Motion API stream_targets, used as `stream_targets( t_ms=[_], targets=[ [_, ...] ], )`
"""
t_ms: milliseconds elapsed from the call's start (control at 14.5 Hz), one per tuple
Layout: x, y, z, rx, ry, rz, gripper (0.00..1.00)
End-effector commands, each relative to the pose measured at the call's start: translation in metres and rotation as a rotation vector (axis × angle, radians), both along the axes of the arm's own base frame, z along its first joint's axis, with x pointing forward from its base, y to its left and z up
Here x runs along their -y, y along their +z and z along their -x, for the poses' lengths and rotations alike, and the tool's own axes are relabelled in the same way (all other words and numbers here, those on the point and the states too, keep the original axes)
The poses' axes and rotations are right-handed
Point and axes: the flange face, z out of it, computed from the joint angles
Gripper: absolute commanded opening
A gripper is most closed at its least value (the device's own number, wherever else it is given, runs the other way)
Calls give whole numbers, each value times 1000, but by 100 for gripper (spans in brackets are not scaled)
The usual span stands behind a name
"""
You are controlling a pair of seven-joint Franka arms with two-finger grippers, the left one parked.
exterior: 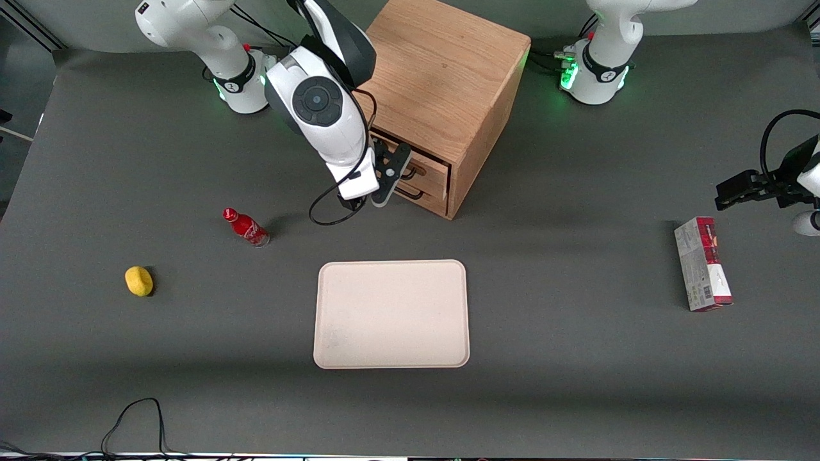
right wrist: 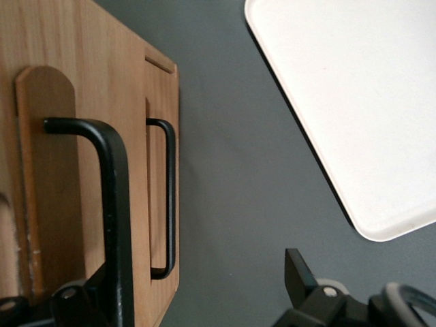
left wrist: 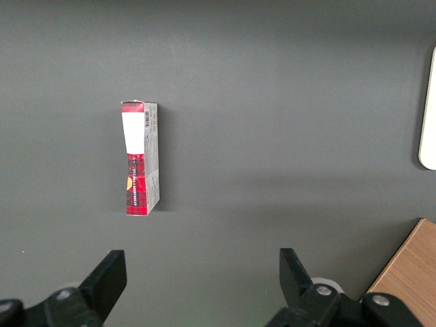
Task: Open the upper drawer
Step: 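Pull the upper drawer handle outward from the cabinet with the right gripper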
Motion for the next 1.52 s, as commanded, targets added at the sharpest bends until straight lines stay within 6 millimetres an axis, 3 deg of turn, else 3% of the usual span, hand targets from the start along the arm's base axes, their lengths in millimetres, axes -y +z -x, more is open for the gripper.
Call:
stream_targets(
  t_ms=[0,345,690,966,1448],
  targets=[
    [7,2,-23,15,-4,-6,100],
    [18,5,-52,36,-22,-18,100],
    [46,-3,-84,29,-42,-10,100],
    [57,5,-106,15,-48,11,100],
    [85,0,-126,6,-96,17,100]
  ],
)
